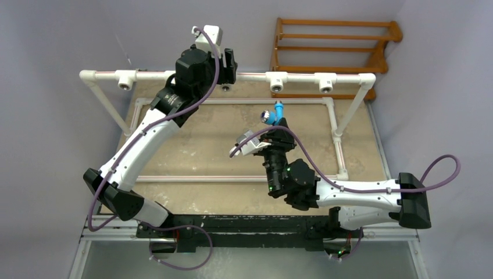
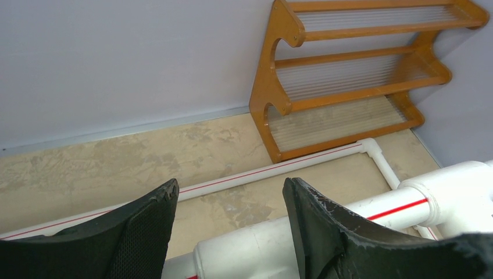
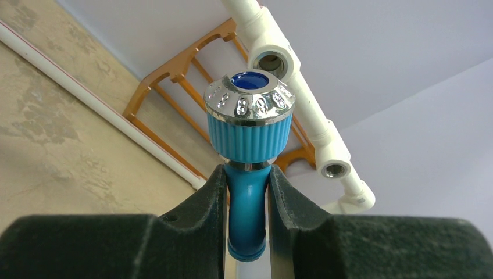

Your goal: Install the water faucets

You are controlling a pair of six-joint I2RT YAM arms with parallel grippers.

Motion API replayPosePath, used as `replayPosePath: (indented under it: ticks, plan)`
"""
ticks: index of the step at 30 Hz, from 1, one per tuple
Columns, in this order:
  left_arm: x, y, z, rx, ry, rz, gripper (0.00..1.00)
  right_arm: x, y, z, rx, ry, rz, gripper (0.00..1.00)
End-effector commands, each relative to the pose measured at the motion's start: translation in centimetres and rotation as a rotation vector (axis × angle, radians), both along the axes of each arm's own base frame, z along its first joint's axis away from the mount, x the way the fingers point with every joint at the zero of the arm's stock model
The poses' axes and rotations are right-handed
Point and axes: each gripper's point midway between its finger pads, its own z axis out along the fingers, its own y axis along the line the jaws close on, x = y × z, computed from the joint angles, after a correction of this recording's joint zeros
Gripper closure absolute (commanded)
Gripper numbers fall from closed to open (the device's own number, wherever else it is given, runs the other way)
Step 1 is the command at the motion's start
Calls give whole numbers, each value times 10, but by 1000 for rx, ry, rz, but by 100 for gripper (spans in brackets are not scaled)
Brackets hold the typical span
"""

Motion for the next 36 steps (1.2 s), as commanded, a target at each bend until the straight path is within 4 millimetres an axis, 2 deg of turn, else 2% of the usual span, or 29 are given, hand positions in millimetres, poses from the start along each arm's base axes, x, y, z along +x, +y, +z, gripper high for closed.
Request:
replayPosePath:
  ticks: [1,7,15,24,36]
  plan:
    - [-28,-2,-92,139,294,-75,35,-6,-5,25,80,-90,40,100]
    - [-34,-3,-90,132,276,-105,35,-11,-19,31,43,-175,40,100]
    - [-37,-5,-80,126,239,-130,35,-11,-8,45,15,-198,67,100]
    - [-39,-8,-83,124,241,-157,35,0,0,56,14,-201,69,100]
    - [-41,-5,-80,127,233,-152,35,19,5,48,30,-158,94,100]
